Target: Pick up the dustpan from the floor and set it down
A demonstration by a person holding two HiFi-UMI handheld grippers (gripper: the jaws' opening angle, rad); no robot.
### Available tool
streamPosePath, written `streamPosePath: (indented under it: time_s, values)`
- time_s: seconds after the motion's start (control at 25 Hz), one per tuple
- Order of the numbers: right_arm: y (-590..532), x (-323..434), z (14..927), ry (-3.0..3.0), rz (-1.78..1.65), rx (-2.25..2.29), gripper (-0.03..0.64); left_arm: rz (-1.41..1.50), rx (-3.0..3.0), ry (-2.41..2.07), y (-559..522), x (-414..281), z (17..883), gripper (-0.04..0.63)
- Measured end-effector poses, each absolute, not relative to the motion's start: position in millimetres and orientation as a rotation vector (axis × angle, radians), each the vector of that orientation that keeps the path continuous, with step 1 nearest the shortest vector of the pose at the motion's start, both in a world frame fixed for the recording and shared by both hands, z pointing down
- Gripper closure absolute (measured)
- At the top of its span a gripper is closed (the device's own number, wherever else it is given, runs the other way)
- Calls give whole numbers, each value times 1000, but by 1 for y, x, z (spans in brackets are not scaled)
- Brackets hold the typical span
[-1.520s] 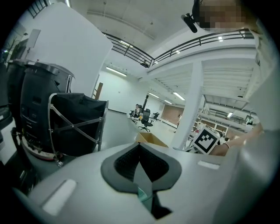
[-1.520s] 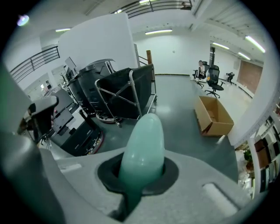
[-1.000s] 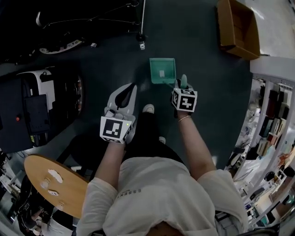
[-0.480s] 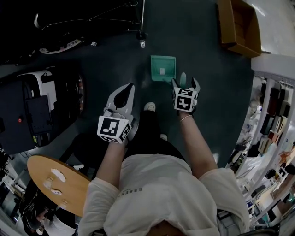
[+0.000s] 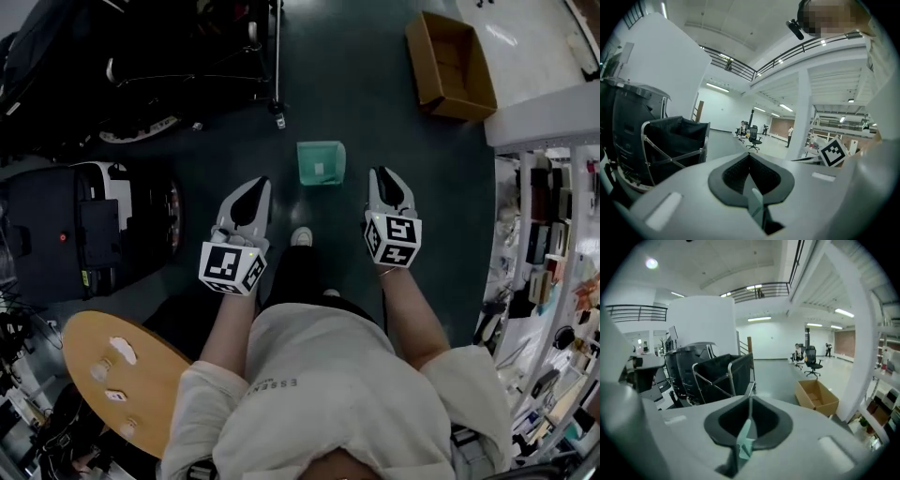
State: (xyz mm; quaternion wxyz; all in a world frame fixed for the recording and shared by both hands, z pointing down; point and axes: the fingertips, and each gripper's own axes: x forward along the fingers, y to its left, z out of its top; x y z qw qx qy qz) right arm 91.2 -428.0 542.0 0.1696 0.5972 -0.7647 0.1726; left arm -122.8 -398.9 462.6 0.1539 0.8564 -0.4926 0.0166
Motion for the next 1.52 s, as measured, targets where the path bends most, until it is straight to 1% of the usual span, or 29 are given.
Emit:
streamPosePath:
  time_s: [0.04, 0.16, 0.28, 0.44, 0.6, 0.8, 0.96, 1.32, 1.52]
  values:
    - [-413, 97, 520, -2201, 443, 1722, 630, 17, 2479, -1417, -386, -118, 444, 588]
    - [-360, 109, 469, -2304, 366, 1733, 630, -50, 2560, -1451, -334, -104, 395, 588]
    - [-301, 118, 441, -2378, 322, 1673, 630, -66, 2602, -1498, -274, -92, 369, 588]
    - [-218, 128, 419, -2456, 293, 1554, 630, -58, 2585, -1549, -187, -76, 358, 588]
    - [-154, 138, 404, -2479, 276, 1539, 630, -79, 2551, -1585, -118, -69, 354, 588]
    - [-71, 139, 404, -2474, 305, 1547, 630, -125, 2542, -1566, -44, -74, 355, 588]
    - [-13, 134, 418, -2437, 328, 1532, 630, -57, 2560, -1520, 15, -79, 369, 588]
    - [121, 100, 430, -2413, 404, 1548, 630, -11, 2588, -1458, 155, -107, 379, 588]
    - [170, 77, 429, -2427, 405, 1501, 630, -49, 2580, -1430, 197, -117, 381, 588]
